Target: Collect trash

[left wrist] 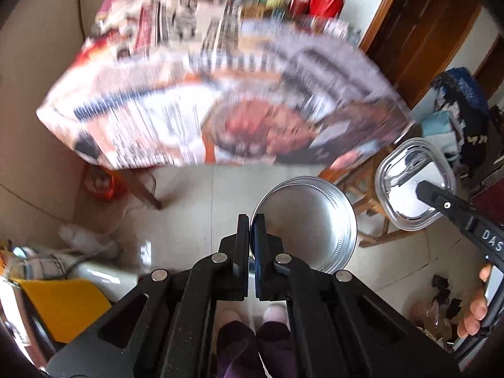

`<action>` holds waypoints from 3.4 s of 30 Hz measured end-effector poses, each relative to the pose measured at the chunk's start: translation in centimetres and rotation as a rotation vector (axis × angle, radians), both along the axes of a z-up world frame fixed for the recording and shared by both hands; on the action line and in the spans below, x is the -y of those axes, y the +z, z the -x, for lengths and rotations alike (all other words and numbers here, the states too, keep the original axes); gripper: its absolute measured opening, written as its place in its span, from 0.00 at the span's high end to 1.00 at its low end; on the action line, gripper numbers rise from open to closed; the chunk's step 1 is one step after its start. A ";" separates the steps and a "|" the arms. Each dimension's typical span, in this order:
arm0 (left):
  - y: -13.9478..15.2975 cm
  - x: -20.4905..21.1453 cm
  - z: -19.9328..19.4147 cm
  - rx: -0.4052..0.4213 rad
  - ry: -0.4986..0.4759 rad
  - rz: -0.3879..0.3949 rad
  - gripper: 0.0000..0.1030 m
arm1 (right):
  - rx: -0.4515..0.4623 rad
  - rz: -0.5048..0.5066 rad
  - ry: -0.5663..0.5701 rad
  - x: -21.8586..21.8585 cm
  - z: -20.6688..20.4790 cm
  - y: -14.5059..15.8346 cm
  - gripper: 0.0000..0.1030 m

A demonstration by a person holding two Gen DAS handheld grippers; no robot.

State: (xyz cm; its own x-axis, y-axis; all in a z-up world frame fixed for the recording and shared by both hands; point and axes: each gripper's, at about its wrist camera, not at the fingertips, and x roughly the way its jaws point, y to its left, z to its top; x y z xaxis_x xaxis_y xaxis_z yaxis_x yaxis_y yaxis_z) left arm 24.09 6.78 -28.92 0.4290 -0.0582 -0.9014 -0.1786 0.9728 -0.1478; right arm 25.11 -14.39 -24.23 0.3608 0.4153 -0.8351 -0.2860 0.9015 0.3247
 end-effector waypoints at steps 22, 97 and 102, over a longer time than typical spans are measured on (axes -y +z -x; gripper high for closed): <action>-27.1 -0.7 -1.7 -0.273 0.035 0.038 0.99 | -0.320 0.074 0.141 -4.2 -2.7 -26.0 0.54; 26.7 -3.6 -1.6 0.489 -0.075 -0.053 0.32 | 0.513 -0.068 -0.109 -2.5 0.3 23.8 0.32; 26.4 -3.0 -6.7 0.487 -0.041 -0.074 0.32 | 0.505 -0.073 -0.089 -1.8 -4.4 23.4 0.32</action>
